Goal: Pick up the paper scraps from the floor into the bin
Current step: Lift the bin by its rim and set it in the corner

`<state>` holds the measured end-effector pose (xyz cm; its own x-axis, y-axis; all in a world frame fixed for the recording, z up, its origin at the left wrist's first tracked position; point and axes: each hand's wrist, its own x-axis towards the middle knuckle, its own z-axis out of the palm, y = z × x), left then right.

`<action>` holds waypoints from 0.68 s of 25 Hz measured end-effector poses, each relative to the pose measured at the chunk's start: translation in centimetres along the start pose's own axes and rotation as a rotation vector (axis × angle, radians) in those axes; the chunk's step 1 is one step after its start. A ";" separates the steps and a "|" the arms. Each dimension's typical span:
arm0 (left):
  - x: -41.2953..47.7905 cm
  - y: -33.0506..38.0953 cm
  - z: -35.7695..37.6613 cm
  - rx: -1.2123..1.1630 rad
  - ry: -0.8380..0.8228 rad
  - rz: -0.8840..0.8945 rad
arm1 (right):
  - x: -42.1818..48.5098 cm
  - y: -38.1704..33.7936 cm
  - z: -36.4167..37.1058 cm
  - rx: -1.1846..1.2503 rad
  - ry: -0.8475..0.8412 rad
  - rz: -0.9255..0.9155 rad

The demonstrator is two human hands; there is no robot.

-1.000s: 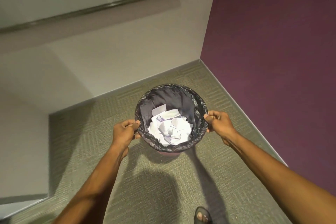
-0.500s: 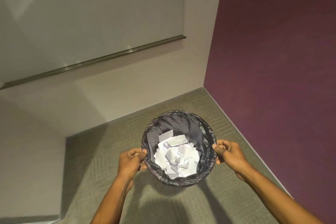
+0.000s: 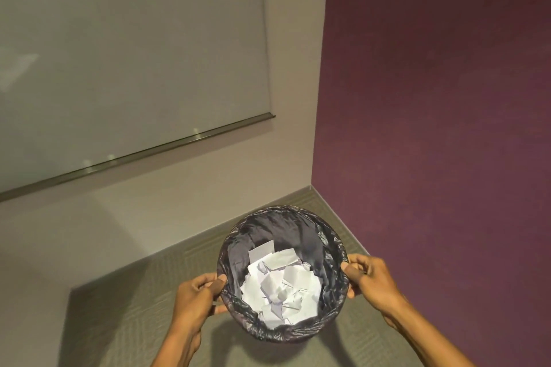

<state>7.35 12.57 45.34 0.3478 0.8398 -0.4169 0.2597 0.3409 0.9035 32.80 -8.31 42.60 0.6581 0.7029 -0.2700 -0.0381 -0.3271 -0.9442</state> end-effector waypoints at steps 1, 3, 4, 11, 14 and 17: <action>0.7 0.6 0.4 -0.006 -0.003 0.013 | 0.8 -0.2 -0.2 0.002 0.008 0.007; 2.9 1.8 1.3 -0.014 -0.022 0.038 | 2.7 -0.6 -0.6 0.002 0.037 0.025; 4.0 2.4 1.7 -0.015 -0.032 0.046 | 3.6 -1.0 -0.7 0.005 0.051 0.030; 14.1 5.8 3.4 0.009 -0.112 0.007 | 10.9 -2.9 0.3 0.010 0.133 0.080; 18.8 6.8 3.8 0.056 -0.164 -0.006 | 14.1 -3.2 1.1 -0.005 0.164 0.120; 22.4 7.7 4.2 0.156 -0.210 -0.023 | 17.0 -2.8 1.2 -0.048 0.183 0.188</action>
<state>20.93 32.26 42.50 0.5152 0.7211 -0.4632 0.3999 0.2757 0.8741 43.14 5.33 40.44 0.7679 0.5029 -0.3968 -0.1390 -0.4738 -0.8696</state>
